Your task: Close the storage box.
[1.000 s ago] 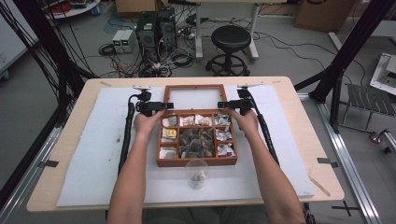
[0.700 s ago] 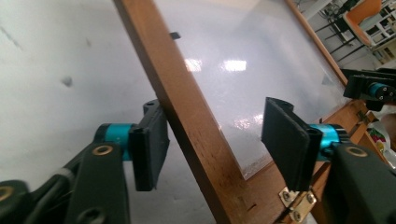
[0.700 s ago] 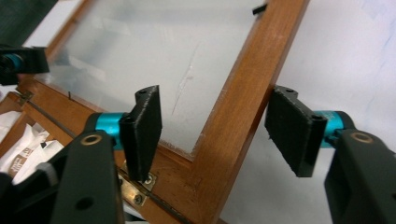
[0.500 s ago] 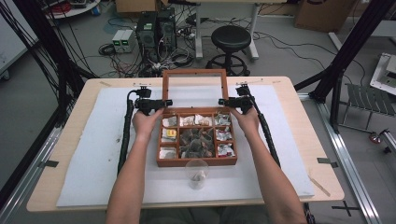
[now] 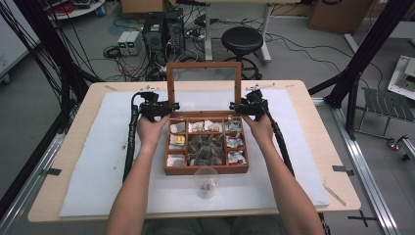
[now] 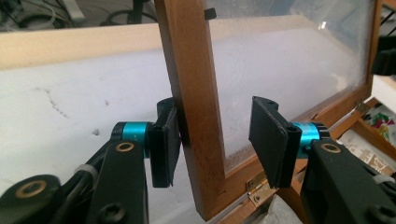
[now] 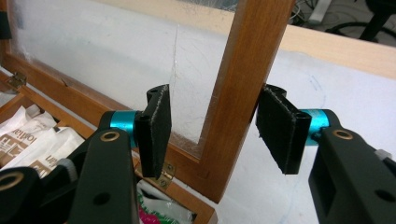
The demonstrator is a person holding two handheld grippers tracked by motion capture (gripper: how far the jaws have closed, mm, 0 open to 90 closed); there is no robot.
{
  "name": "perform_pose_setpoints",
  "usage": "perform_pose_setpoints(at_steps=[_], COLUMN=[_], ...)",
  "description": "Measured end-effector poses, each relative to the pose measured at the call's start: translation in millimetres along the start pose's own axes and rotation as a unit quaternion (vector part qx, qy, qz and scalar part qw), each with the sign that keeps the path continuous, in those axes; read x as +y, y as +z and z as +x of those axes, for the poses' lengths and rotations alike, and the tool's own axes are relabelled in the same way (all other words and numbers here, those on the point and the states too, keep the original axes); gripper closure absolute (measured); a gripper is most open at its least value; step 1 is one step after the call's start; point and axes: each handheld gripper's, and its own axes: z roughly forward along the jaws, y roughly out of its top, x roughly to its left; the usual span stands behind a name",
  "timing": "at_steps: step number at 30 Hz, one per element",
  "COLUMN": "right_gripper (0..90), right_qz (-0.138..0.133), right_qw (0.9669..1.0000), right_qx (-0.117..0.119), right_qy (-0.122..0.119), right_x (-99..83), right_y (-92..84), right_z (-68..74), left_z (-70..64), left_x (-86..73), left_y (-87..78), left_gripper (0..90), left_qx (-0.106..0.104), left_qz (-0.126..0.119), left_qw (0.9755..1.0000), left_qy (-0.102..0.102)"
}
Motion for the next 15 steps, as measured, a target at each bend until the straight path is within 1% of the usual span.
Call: perform_pose_setpoints(at_steps=[3,5,7,10,12,14,15], right_gripper=[46.9,47.1,47.7,51.8,53.0,53.0,53.3], right_qz=[-0.004,-0.008,-0.015,-0.046,-0.057,-0.055,-0.06], right_qw=[0.9999,0.9996,0.9992,0.9978,0.9974,0.9975,0.9971], right_qx=[-0.008,-0.014,-0.018,-0.028,-0.028,-0.027,-0.03], right_qy=[-0.013,-0.024,-0.031,-0.038,-0.035,-0.034,-0.034], right_x=[1.7,2.2,2.7,-1.2,-5.5,-7.1,-7.7], right_y=[-5.8,-9.2,-12.8,-19.2,-21.4,-23.8,-25.2], right_z=[4.7,7.6,10.9,15.6,17.4,19.9,22.0], left_z=[-6.9,-11.6,-15.8,-20.6,-24.1,-26.7,-28.2], left_x=[-1.7,-3.2,-5.3,-6.8,-8.8,-10.3,-11.3], left_y=[-5.0,-8.6,-12.8,-18.0,-21.5,-23.5,-24.7], left_gripper=[53.5,54.7,55.8,57.8,58.0,59.1,59.7], left_qx=[0.013,0.025,0.031,0.038,0.043,0.048,0.05], left_qz=[-0.01,-0.014,-0.022,-0.024,-0.028,-0.029,-0.032], left_qw=[0.9997,0.9989,0.998,0.997,0.9961,0.9954,0.9951], left_qy=[0.019,0.037,0.05,0.063,0.072,0.078,0.079])
